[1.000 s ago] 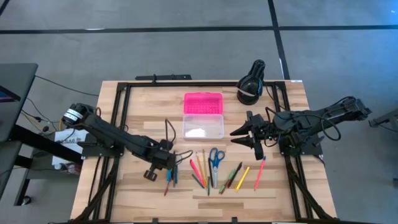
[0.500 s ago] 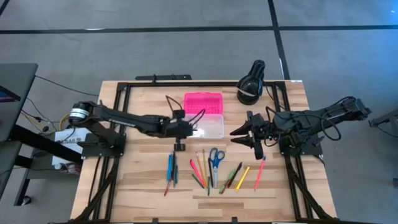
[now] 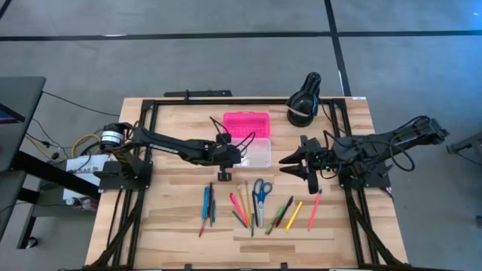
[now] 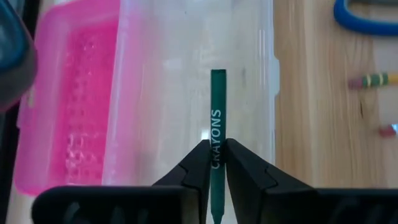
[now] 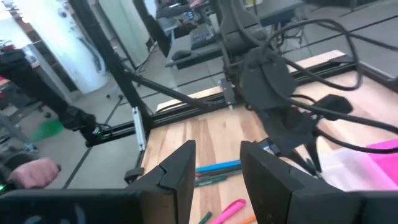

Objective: Pick & place school supplies into a supply box
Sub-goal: Put the green crayon into the pink supply box, then put the pink pencil into the pink supply box

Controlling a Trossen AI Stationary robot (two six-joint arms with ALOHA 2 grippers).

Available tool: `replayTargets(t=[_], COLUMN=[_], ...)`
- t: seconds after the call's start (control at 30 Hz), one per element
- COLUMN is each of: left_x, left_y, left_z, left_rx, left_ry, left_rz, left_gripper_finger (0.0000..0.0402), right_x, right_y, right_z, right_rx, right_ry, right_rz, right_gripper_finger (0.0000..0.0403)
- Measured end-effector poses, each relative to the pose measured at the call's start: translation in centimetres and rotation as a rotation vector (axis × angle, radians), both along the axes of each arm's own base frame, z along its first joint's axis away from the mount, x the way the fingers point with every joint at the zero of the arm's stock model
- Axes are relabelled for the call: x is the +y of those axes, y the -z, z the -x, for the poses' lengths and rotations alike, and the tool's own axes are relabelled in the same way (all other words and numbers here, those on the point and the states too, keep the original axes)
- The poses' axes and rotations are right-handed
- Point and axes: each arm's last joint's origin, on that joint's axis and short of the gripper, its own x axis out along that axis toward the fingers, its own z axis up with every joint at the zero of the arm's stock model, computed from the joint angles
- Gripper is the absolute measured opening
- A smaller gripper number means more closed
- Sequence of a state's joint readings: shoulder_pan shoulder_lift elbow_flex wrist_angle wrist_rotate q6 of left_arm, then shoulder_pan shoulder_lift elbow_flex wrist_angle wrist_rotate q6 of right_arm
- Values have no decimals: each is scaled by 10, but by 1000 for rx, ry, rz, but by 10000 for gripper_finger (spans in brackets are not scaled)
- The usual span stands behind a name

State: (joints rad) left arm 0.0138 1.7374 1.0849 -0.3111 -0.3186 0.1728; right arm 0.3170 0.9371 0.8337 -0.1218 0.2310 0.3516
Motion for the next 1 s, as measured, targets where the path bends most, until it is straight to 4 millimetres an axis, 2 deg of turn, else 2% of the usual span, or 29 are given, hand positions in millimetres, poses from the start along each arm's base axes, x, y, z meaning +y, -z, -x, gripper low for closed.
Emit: replayTargets(t=[0.27, 0.37, 0.6, 0.7, 0.8, 0.9, 1.0], left_x=[2, 2, -8, -14, -18, -19, -19], left_y=[-2, -5, -60, -85, -99, -108, -115], left_z=[-2, -1, 4, 17, 36, 54, 69], left_rx=[-25, -16, -35, -22, 26, 82, 131], left_ry=[-5, 5, 118, 226, 290, 287, 264], left_rz=[1, 36, 296, 459, 584, 611, 602], left_gripper_finger=[108, 122, 127, 127, 127, 127, 127], right_x=[-1, -2, 14, 25, 35, 46, 62], right_y=[6, 9, 17, 20, 23, 30, 34], right_z=[1, 3, 11, 17, 25, 32, 35], right_rx=[59, 100, 200, 221, 234, 261, 302], right_ry=[44, 89, 108, 141, 226, 334, 276], right_rz=[-40, -105, -300, -378, -508, -658, -650], right_gripper_finger=[121, 121, 121, 121, 121, 120, 117])
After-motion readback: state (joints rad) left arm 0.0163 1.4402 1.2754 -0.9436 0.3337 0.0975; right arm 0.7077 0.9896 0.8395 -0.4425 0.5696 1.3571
